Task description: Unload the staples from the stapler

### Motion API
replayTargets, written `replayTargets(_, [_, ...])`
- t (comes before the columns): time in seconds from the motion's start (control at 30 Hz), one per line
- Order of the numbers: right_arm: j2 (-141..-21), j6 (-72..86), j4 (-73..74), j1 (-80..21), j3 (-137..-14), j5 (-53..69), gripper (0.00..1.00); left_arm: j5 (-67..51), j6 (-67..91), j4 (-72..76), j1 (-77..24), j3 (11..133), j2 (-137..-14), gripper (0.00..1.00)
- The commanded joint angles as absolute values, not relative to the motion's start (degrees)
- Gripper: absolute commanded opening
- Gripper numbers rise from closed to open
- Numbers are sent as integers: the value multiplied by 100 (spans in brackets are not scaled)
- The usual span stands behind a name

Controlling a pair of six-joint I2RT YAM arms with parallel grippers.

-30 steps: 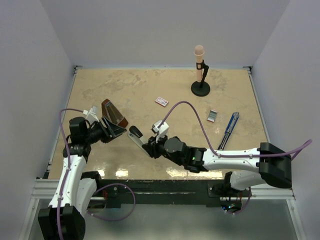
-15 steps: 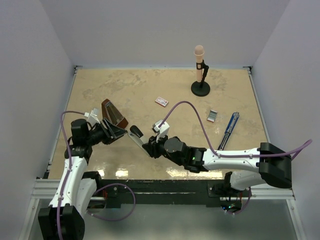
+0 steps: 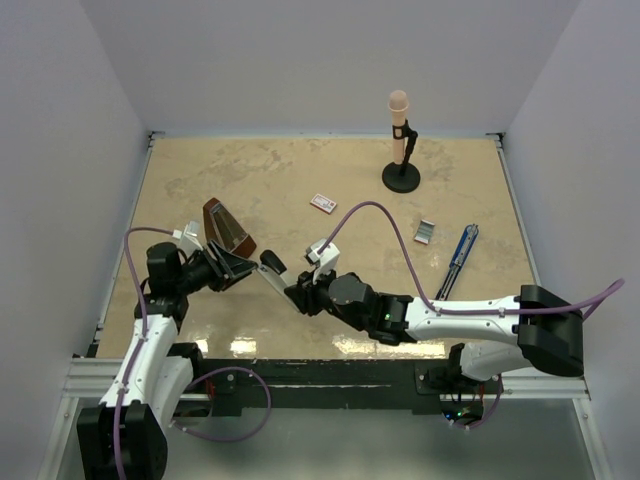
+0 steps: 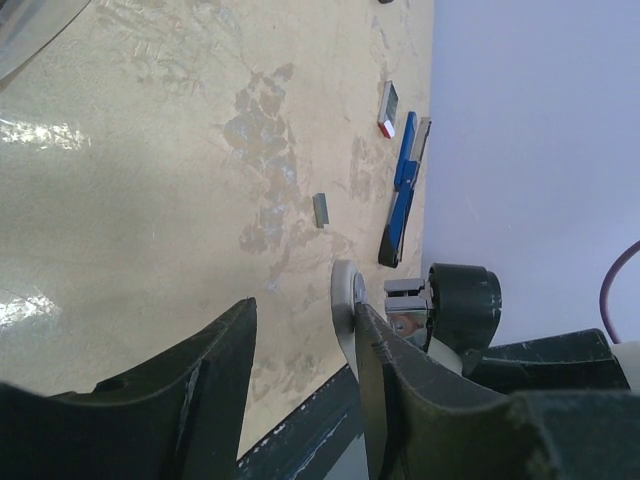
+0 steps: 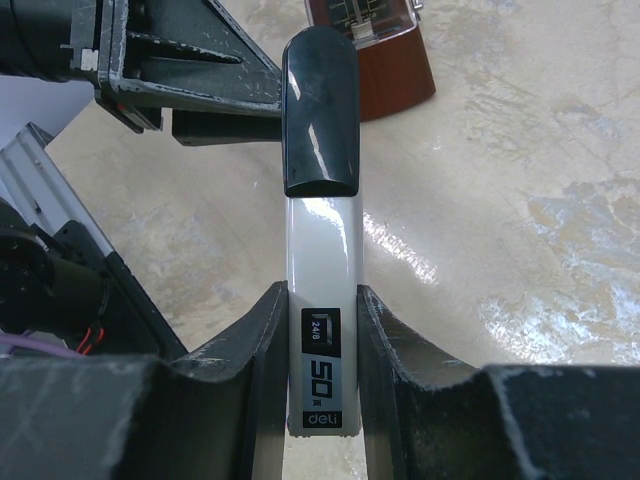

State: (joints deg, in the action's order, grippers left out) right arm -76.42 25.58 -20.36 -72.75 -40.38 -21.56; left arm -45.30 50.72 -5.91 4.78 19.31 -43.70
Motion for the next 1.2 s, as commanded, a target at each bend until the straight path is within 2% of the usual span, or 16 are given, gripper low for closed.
replayTargets(0.0, [-7541, 2698, -2909, -7277, -4298, -2232, 0, -4790, 5449, 174, 413, 1740, -4447, 48])
replayTargets(0.77, [-7884, 2760, -3401, -7286, -4245, -1881, 0, -4808, 6037, 781, 202, 1521, -4483, 45])
replayTargets(0.87, [-7972, 2830, -3445, -7295, -4219, -1820, 0, -4799, 6047, 809, 150, 1564, -4465, 35])
replayTargets(0.9, [-7989, 2847, -3428, -7295, -4219, -1811, 0, -4799, 6029, 791, 149, 1608, -4456, 26])
replayTargets(0.97, [-7998, 2865, -3340, -7295, -4219, -1767, 0, -4755, 5899, 643, 149, 1678, -4456, 15])
replayTargets(1.0, [-7989, 2848, -3270, -7286, -4236, -1767, 6, -4737, 5828, 563, 149, 1705, -4447, 1])
replayTargets(1.03, [-7963, 2848, -3026, -7295, -4306, -1810, 12, -4685, 5749, 493, 141, 1731, -4456, 0])
replayTargets(1.07, [-7902, 2813, -2884, -7295, -4350, -1871, 28, -4658, 5600, 396, 141, 1766, -4439, 0])
replayTargets(1.13, [-7884, 2603, -2499, -7277, -4569, -1802, 43, -4623, 5485, 343, 141, 1775, -4438, 0])
replayTargets(1.17, [-7866, 2506, -2252, -7260, -4710, -1828, 55, -4632, 5363, 343, 141, 1793, -4438, 0])
